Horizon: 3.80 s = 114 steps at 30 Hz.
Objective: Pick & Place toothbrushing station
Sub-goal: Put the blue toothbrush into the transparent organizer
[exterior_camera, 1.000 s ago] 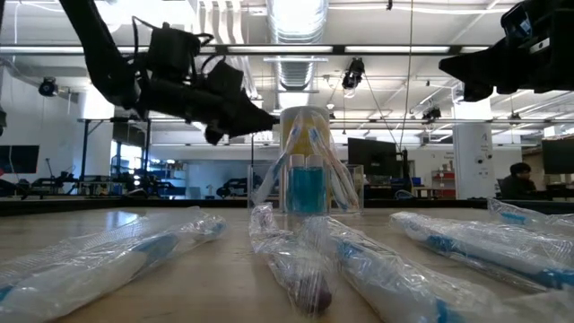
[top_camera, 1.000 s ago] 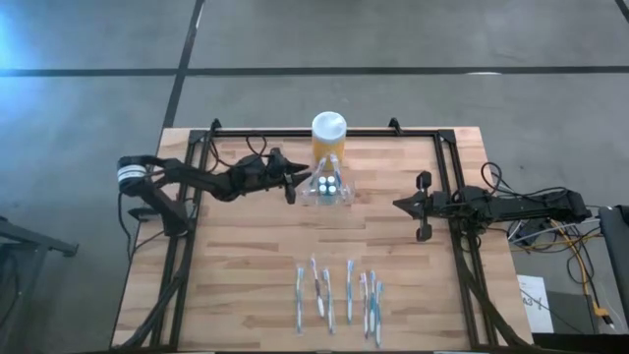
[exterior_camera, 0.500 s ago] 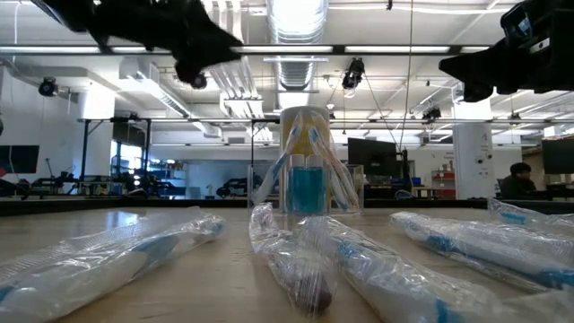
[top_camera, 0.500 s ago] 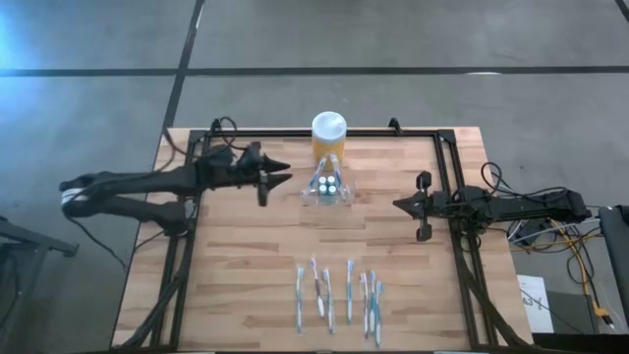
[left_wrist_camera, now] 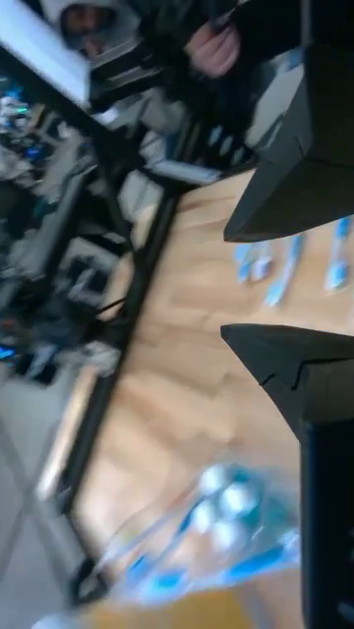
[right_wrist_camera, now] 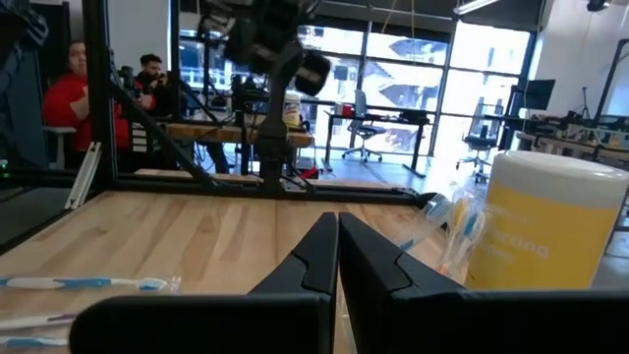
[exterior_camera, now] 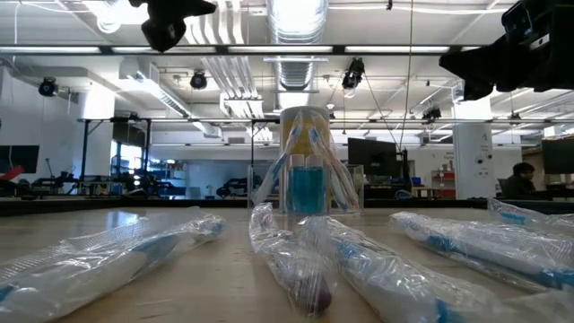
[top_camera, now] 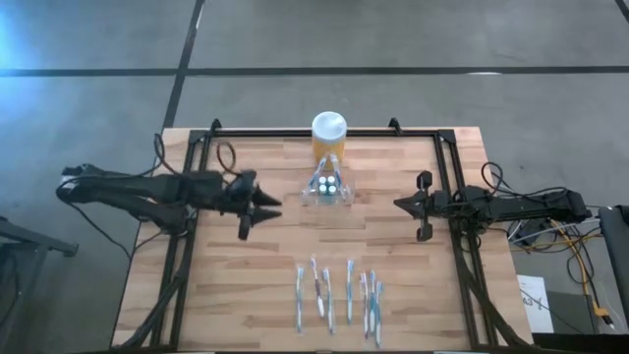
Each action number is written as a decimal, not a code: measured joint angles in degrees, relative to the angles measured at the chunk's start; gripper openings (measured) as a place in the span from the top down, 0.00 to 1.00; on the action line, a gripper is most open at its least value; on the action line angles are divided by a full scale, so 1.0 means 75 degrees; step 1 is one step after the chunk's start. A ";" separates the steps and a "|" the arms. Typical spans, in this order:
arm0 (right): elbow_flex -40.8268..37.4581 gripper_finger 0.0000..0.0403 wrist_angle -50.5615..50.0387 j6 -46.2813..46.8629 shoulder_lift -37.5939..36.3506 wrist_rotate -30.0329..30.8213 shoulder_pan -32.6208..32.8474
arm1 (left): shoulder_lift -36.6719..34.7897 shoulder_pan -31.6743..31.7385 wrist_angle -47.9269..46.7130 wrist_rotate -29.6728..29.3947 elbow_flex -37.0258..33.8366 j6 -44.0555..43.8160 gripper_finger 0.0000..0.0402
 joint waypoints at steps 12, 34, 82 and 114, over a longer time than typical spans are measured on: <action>0.0000 0.98 0.0003 0.0146 0.0001 0.0000 0.0000 | 0.1547 -0.2123 -0.0135 -0.1612 -0.0208 -0.2110 0.63; 0.0000 0.98 0.2127 -0.1132 -0.0001 0.0003 0.0000 | 0.4885 -0.3441 0.0705 -0.2647 0.0778 -0.3803 0.96; 0.0000 0.98 0.1895 -0.0725 0.0016 -0.0009 0.0000 | 0.8286 -0.3534 -0.4982 -0.2605 0.5613 -0.7569 0.83; 0.0000 0.98 0.1807 -0.0595 0.0045 -0.0006 0.0000 | 0.9199 -0.3227 -0.6223 -0.0526 0.6456 -0.8188 0.40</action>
